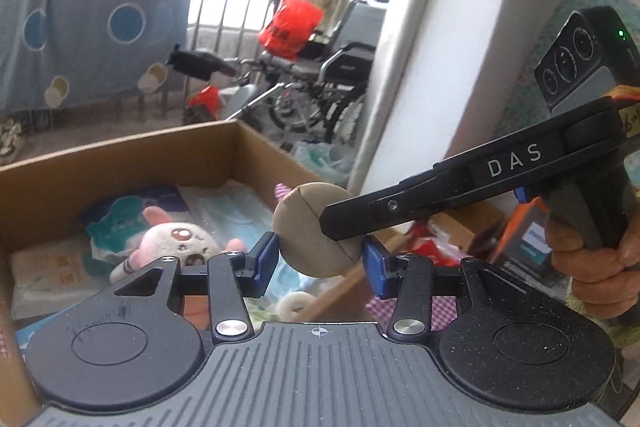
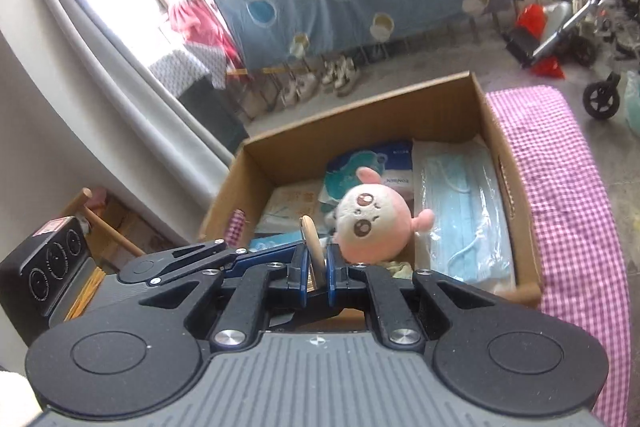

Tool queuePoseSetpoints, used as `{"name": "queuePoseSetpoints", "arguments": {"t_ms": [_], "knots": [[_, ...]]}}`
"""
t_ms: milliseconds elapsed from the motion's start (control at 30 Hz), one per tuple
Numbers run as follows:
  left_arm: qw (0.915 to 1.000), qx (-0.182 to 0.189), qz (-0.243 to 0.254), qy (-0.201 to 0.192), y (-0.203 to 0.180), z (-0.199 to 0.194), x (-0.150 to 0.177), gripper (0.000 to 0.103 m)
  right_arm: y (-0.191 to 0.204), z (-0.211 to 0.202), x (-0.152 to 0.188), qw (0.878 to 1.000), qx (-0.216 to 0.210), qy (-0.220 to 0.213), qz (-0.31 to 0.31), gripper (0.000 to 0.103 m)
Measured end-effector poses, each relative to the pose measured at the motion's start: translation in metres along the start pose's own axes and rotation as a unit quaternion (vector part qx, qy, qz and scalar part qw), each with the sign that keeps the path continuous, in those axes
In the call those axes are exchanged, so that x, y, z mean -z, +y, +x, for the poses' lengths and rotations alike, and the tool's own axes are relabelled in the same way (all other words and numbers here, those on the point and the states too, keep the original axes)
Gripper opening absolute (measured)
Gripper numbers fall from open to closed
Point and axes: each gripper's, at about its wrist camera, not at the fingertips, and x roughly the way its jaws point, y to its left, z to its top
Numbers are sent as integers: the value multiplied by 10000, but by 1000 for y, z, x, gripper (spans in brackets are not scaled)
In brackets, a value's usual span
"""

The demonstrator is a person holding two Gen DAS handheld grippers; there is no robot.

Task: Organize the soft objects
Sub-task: 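Carry the beige pad into the box and release it beside the bunny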

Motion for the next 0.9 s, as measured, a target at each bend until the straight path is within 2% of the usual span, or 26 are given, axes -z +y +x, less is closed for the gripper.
{"name": "queuePoseSetpoints", "arguments": {"t_ms": [100,200,367,467,700,833,900], "knots": [[9996,-63,-133,231,15,17,0,47,-15,29,-10,9991,72,401,124,10],[9986,-82,-275,441,26,25,6,51,-28,50,-16,9970,332,691,61,10],[9984,-46,-371,429,35,14,12,59,-45,75,-23,9900,890,1092,-103,10],[9984,-105,-368,426,40,7,13,62,-49,82,-26,9873,951,1265,-124,10],[9975,-128,-571,398,48,-5,17,74,-44,92,-28,9856,988,1366,-152,10],[9976,-207,-578,319,43,-15,16,87,-32,80,-25,9891,858,1186,-136,12],[9979,-276,-526,242,39,-23,16,97,-23,65,-22,9918,816,975,-145,13]]}}
